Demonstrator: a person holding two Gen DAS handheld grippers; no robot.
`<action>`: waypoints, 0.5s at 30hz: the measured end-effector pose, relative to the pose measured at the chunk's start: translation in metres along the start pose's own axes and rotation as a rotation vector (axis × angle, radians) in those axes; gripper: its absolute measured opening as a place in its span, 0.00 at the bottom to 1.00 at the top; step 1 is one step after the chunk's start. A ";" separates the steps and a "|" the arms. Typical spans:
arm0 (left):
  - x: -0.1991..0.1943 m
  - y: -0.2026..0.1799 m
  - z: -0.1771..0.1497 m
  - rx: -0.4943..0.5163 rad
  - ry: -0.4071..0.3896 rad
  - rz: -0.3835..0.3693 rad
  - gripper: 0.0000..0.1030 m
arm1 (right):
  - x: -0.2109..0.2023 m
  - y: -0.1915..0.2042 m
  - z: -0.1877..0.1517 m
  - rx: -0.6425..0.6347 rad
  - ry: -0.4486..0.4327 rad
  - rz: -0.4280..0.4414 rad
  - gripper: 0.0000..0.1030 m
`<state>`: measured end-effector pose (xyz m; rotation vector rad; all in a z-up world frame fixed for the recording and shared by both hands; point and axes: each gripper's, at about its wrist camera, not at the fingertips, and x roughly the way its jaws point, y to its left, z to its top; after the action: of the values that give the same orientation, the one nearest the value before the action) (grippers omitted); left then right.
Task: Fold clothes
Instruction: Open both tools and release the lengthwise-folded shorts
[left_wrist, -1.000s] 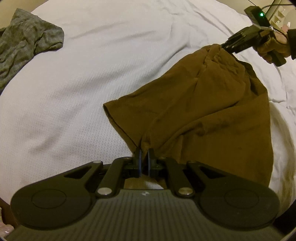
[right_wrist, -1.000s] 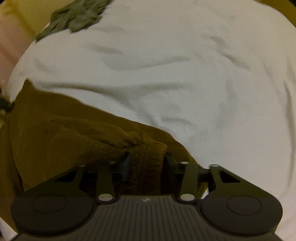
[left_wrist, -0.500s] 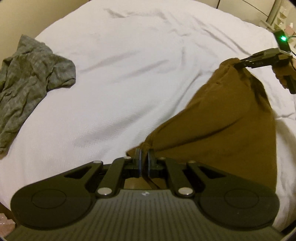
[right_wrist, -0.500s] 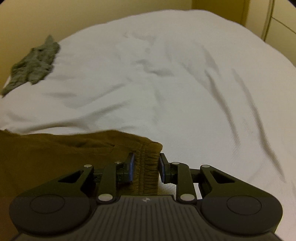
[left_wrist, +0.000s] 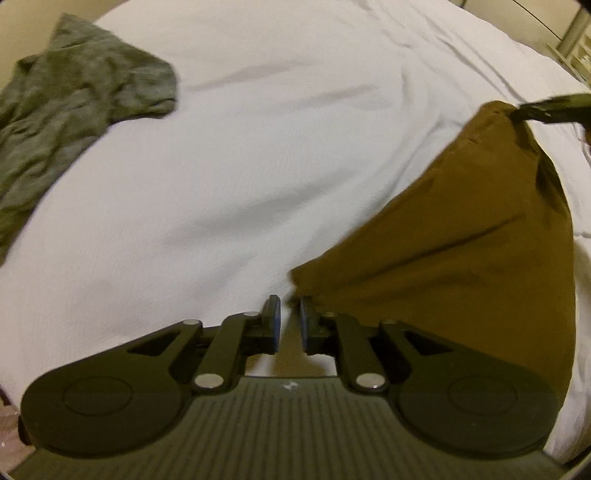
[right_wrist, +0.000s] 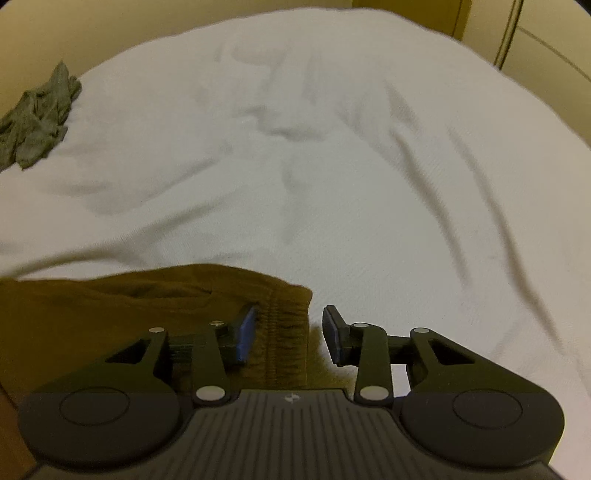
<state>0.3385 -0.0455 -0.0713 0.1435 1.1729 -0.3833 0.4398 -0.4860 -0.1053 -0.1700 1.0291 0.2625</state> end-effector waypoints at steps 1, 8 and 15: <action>-0.005 0.002 -0.001 -0.004 -0.012 -0.003 0.09 | -0.007 0.003 0.001 0.000 -0.009 -0.012 0.35; -0.014 -0.002 0.011 0.049 -0.064 -0.074 0.09 | -0.069 0.042 -0.033 0.033 -0.029 -0.030 0.34; 0.017 0.014 0.026 0.031 -0.014 -0.032 0.16 | -0.096 0.098 -0.081 0.129 0.047 0.029 0.35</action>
<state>0.3724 -0.0443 -0.0782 0.1494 1.1570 -0.4299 0.2976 -0.4266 -0.0649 -0.0448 1.0922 0.2181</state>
